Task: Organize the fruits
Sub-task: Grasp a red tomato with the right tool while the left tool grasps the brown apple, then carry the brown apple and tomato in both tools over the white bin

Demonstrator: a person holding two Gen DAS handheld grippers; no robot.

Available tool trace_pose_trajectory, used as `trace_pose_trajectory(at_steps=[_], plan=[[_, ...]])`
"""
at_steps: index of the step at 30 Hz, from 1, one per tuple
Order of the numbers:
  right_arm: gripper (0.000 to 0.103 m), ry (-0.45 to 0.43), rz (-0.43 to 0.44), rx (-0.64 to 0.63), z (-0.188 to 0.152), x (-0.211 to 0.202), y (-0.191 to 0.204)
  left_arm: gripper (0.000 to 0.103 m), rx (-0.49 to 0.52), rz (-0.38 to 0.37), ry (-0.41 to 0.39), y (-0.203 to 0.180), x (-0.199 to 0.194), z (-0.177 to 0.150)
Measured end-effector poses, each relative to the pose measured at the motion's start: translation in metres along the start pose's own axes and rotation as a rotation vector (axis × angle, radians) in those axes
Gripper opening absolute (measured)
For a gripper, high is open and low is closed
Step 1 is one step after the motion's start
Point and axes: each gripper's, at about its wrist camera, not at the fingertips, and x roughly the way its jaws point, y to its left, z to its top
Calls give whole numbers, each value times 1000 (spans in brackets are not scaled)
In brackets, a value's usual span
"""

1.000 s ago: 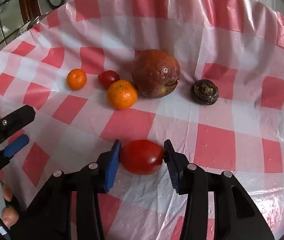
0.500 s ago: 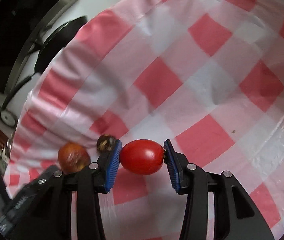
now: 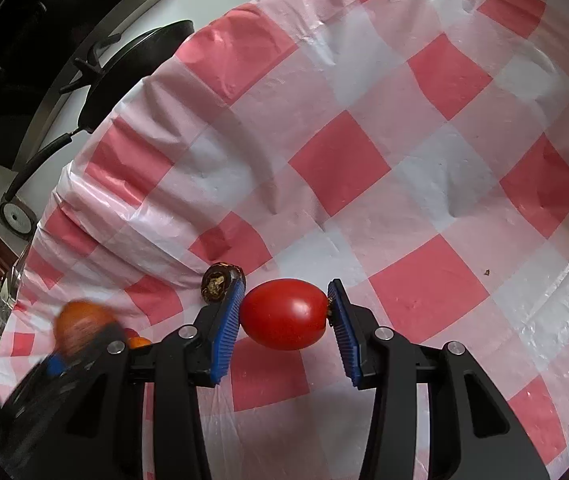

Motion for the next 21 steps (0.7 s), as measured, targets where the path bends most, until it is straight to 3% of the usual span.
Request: trace_pose_trajectory(at_steps=[4,11,15,17,21], plan=[[44,6,3,0,1,3,0,64,-104,41,-3,17,-38,-28],[44,18,-8,-71,-2,8,12,64,-288,86,79,50,-82,-85],[44,106,42,-81,-6,10,13,64,-346,98,93,60,-113,-117],[44,142,19,-71,-17,0,12,64,-367,103,97,63,-130,-131],[44,174,98,-129,-51,-43,33,64,-395,115,95,66,-160,-155]])
